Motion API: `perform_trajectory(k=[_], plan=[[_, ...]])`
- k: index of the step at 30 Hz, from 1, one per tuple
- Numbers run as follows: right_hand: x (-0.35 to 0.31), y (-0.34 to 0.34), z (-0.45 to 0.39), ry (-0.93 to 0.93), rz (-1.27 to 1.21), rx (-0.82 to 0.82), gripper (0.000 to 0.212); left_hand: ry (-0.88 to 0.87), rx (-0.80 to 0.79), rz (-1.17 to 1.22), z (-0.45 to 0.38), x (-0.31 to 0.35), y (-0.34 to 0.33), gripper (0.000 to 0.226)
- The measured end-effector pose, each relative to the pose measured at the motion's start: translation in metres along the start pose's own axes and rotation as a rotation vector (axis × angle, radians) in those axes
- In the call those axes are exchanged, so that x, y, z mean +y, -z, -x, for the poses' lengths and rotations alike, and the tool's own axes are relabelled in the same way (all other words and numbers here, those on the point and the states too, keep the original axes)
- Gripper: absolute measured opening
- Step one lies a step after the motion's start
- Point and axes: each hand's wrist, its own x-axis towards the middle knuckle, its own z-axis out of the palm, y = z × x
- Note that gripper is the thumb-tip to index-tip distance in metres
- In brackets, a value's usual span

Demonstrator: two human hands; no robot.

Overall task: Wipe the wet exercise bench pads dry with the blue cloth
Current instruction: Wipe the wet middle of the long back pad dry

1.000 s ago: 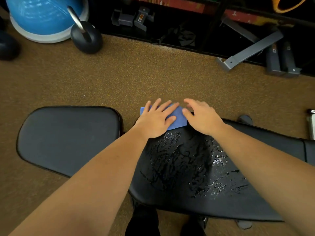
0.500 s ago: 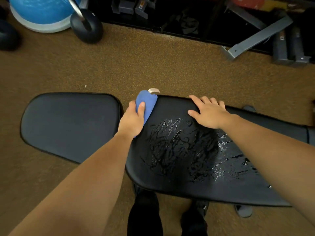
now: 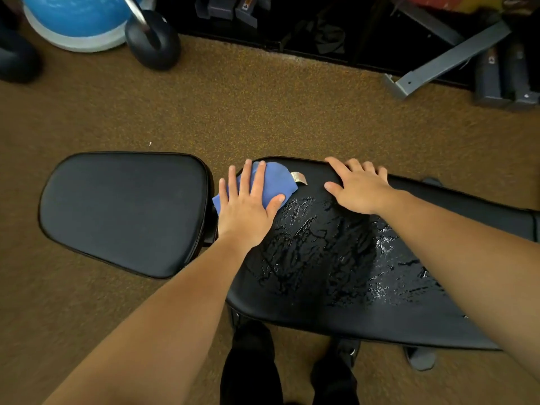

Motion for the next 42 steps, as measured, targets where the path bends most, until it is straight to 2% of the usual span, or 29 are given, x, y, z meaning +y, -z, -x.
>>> perform_trajectory(k=[6,10,12,14,16,21,23,25,28,31,39,42], plan=[[-0.003,0.000,0.002,-0.014,0.002,0.009,0.060,0.074,0.002,0.116,-0.037,0.004,0.011,0.071],[-0.004,-0.001,0.004,-0.023,0.004,0.012,0.060,0.241,-0.085,0.398,-0.058,-0.005,0.026,0.056],[-0.004,-0.001,0.004,-0.024,0.006,0.005,0.060,0.351,-0.113,0.496,-0.059,-0.016,0.029,0.058],[-0.003,-0.002,0.004,-0.022,0.011,-0.003,0.060,0.445,-0.105,0.577,-0.051,-0.026,0.033,0.061],[-0.003,0.000,0.005,-0.009,0.010,0.002,0.061,0.467,-0.080,0.648,-0.034,-0.032,0.035,0.055],[-0.028,-0.001,0.015,0.203,0.009,0.206,0.061,0.424,0.005,0.806,0.021,-0.034,0.031,0.043],[-0.045,-0.003,0.017,0.245,0.004,0.162,0.060,0.410,0.002,0.785,0.043,-0.035,0.023,0.058],[-0.054,-0.007,0.016,0.234,0.039,0.093,0.060,0.367,-0.015,0.749,0.067,-0.025,0.016,0.063],[-0.053,-0.010,0.016,0.225,0.058,0.071,0.059,0.182,-0.026,0.368,0.097,-0.004,0.001,0.071],[-0.050,-0.009,0.018,0.244,0.072,0.062,0.057,0.263,0.002,0.161,0.091,0.004,-0.011,0.074],[-0.039,-0.006,0.019,0.274,0.084,0.067,0.056,0.317,0.038,0.172,0.041,0.005,-0.001,0.075],[-0.037,-0.003,0.019,0.281,0.069,0.059,0.055,0.374,0.003,0.303,0.022,-0.004,0.007,0.070]])
